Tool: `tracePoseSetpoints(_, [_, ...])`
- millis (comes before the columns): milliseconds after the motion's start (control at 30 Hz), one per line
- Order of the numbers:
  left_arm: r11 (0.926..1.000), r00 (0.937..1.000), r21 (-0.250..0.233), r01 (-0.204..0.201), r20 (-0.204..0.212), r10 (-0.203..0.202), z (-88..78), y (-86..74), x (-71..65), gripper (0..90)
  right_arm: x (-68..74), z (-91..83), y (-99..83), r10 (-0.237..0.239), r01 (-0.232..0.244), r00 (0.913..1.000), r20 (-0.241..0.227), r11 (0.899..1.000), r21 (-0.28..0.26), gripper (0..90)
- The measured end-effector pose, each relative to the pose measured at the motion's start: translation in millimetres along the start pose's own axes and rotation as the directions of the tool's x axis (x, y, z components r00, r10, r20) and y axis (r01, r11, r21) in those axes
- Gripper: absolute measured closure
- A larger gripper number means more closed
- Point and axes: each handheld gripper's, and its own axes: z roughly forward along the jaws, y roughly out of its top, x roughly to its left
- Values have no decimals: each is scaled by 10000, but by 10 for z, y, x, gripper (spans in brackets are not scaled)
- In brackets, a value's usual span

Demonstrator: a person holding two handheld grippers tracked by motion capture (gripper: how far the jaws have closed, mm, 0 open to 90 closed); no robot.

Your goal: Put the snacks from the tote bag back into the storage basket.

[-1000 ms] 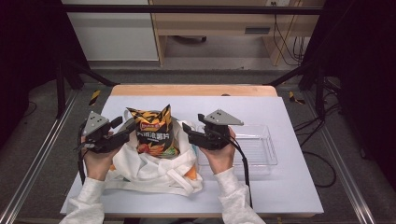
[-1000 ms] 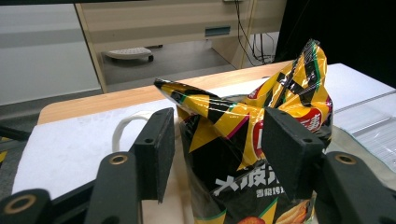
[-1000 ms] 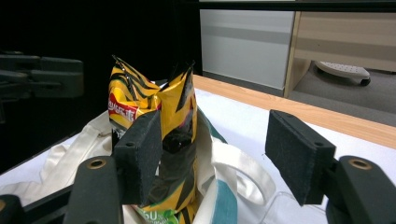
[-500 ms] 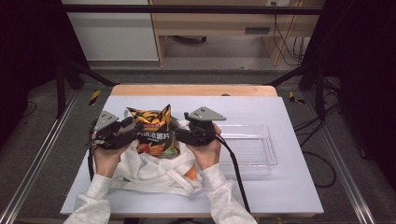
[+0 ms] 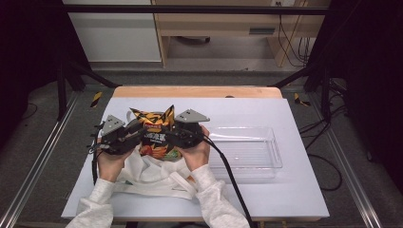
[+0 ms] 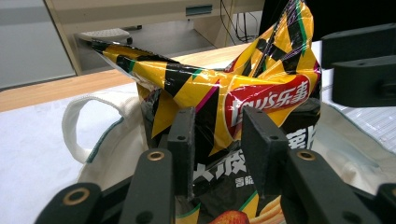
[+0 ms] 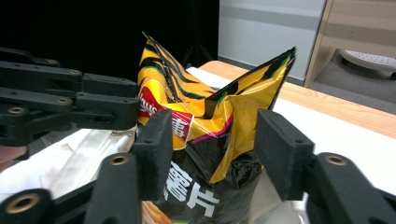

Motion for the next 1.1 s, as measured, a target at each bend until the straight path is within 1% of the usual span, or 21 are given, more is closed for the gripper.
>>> tracePoseSetpoints(100, [10000,10000,32,10,13,-10,-4,-12,10,667,20,59,-13,-34,31,9999,110,9998,213,555])
tracePoseSetpoints(200, [10000,10000,71,41,-52,-41,-17,-17,25,666,30,96,-31,-132,125,9998,151,9989,443,689])
tracePoseSetpoints(267, [9999,9999,-24,118,-106,-118,-43,-11,48,657,40,96,-32,-234,221,9994,269,9986,472,789])
tracePoseSetpoints(367, [9994,9994,-212,277,-182,-280,-102,6,92,626,32,77,-32,-354,339,9990,264,9978,564,855])
tracePoseSetpoints(433, [9989,9990,-323,326,-286,-336,-141,20,118,576,24,58,-36,-370,362,9992,129,9976,595,890])
tracePoseSetpoints(500, [9979,9983,-495,411,-381,-430,-177,34,142,518,33,34,-50,-408,408,9992,-2,9977,549,900])
tracePoseSetpoints(600, [9949,9978,-838,554,-316,-582,-226,55,176,450,61,-20,-87,-545,553,9984,-174,9974,471,900])
tracePoseSetpoints(667, [9934,9975,-953,634,-241,-660,-243,69,192,419,81,-62,-116,-640,652,9974,-334,9971,386,900])
tracePoseSetpoints(767, [9912,9970,-1119,712,-217,-740,-240,88,208,399,111,-116,-177,-744,762,9953,-621,9967,283,900])
tracePoseSetpoints(833, [9895,9965,-1202,801,-156,-826,-206,119,234,393,134,-143,-203,-853,872,9938,-719,9959,241,900])
tracePoseSetpoints(867, [9886,9962,-1237,853,-93,-871,-190,130,243,390,150,-150,-212,-906,924,9932,-731,9955,218,900])
tracePoseSetpoints(900, [9869,9963,-1363,864,125,-855,-161,141,252,388,154,-152,-212,-952,971,9927,-739,9950,226,900])
tracePoseSetpoints(933, [9866,9948,-1272,1019,149,-1008,-138,147,257,388,157,-150,-213,-959,978,9926,-749,9950,219,900])
tracePoseSetpoints(967, [9881,9943,-1124,1053,272,-1029,-99,146,263,389,159,-149,-214,-963,983,9923,-775,9949,224,900])
tracePoseSetpoints(1033, [9918,9949,-813,986,274,-966,-42,128,258,416,159,-154,-217,-983,1007,9917,-829,9946,246,900])
tracePoseSetpoints(1067, [9920,9947,-763,1009,298,-988,-19,112,254,423,158,-155,-218,-1010,1035,9916,-809,9943,268,900])
tracePoseSetpoints(1100, [9918,9940,-714,1059,351,-1036,-17,108,259,453,156,-157,-222,-990,1016,9920,-790,9944,293,900])
